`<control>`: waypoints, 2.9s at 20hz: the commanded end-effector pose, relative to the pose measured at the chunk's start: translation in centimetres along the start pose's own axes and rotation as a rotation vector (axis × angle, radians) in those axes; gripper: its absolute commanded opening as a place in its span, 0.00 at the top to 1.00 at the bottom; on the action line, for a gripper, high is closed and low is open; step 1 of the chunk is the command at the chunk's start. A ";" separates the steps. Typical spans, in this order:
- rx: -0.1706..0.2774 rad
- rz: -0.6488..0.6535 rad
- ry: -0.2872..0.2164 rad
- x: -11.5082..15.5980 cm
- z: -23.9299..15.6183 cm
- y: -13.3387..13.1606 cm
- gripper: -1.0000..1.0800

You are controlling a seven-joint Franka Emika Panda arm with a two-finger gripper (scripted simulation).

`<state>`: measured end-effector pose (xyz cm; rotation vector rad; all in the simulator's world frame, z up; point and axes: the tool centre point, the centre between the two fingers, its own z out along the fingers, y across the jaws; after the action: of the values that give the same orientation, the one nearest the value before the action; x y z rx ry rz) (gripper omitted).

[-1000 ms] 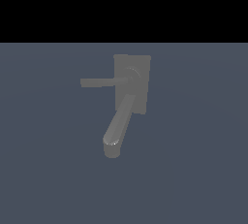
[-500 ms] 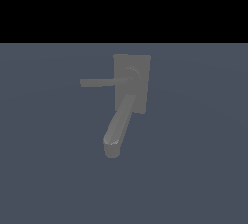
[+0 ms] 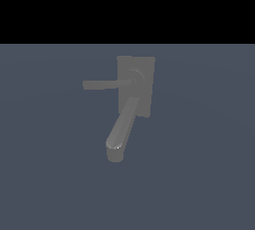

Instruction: Turn on the faucet by rotating a designated handle.

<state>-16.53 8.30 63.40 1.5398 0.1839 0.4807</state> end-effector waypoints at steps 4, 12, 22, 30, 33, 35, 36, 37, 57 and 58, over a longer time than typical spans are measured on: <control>-0.007 0.001 0.000 0.0 0.0 0.0 1.00; -0.087 -0.040 0.036 1.6 -1.1 -0.4 1.00; -0.296 -0.183 0.147 6.4 -3.9 -3.3 1.00; -0.492 -0.405 0.289 11.8 -6.4 -10.4 1.00; -0.548 -0.502 0.346 13.4 -6.9 -14.0 1.00; -0.579 -0.570 0.383 14.4 -7.0 -16.6 1.00; -0.593 -0.605 0.402 14.8 -7.0 -18.0 1.00; -0.605 -0.641 0.422 15.1 -7.0 -19.5 1.00; -0.602 -1.297 0.742 12.8 -2.6 -47.4 1.00; -0.597 -1.315 0.750 12.5 -2.5 -48.2 1.00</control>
<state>2.54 17.95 19.63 0.3793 1.3516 0.0054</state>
